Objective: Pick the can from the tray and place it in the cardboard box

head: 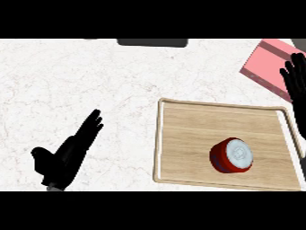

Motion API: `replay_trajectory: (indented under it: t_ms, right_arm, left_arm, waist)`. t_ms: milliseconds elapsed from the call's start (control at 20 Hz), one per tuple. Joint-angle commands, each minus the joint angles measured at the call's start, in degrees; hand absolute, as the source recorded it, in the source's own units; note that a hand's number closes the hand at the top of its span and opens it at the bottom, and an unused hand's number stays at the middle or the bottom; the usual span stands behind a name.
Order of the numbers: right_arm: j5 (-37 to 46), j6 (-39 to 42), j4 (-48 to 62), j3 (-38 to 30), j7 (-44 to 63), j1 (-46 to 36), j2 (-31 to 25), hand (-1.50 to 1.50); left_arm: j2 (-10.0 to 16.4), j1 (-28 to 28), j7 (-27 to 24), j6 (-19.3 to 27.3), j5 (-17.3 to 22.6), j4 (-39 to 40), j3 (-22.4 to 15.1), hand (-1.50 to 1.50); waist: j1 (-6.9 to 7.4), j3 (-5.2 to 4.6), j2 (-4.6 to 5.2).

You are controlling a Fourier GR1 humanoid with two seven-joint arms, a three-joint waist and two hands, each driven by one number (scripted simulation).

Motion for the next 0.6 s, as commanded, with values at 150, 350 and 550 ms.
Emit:
replay_trajectory:
  t_ms: [150,350,550]
  right_arm:
    - [4.21,4.04,-9.83,5.03,-0.81,1.26,-2.86,1.5]
    - [23.29,6.88,-8.27,4.29,-0.92,4.9,-21.71,1.5]
    - [20.84,-2.87,-20.17,1.86,-5.06,20.19,-10.14,-1.5]
  left_arm:
    - [0.6,-3.04,-3.32,8.12,-3.86,8.44,9.66,0.0]
    - [3.05,-1.39,-1.74,11.23,-4.0,8.43,13.17,0.0]
    - [-0.99,-5.57,-3.89,14.35,-6.35,14.2,13.48,0.0]
  waist:
    - [-1.66,1.64,-0.87]
    - [-3.14,1.18,-1.12]
    - [-3.24,1.7,-0.95]
